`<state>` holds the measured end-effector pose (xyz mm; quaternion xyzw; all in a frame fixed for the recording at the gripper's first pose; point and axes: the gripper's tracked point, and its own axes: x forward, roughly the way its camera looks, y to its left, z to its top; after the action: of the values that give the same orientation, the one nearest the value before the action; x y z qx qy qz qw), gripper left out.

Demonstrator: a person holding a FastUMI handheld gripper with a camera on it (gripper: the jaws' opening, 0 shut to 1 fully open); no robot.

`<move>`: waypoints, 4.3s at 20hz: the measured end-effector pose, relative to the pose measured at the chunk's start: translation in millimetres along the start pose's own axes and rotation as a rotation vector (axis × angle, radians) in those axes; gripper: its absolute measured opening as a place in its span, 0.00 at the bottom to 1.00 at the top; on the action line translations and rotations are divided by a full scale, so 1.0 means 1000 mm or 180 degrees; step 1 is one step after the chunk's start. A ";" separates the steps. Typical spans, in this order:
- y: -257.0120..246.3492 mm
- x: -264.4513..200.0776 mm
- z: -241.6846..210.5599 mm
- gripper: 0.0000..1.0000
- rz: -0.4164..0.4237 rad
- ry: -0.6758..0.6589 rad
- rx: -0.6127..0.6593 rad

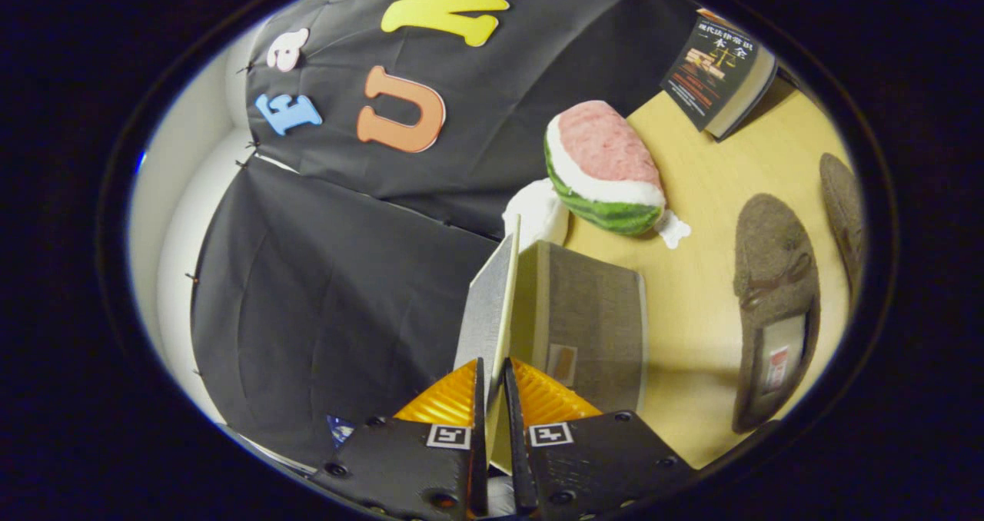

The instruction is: Open the storage box then place both shoes into the box .Put the left shoe in first, then the right shoe, with the right side of both shoes facing outward in a uniform manner.

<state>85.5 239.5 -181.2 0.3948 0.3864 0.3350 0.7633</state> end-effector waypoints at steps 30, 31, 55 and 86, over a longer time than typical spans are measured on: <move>0.214 0.136 -0.044 0.87 -0.0335 -0.0229 -0.2231; 0.210 0.127 -0.035 0.87 -0.0405 -0.0334 -0.2265; -0.141 -0.130 0.052 0.94 -0.2767 -0.0609 -0.2059; -0.101 -0.091 0.035 0.01 -0.2424 -0.0390 -0.0380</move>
<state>92.4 106.4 -224.7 0.1973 0.4388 0.0254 0.8763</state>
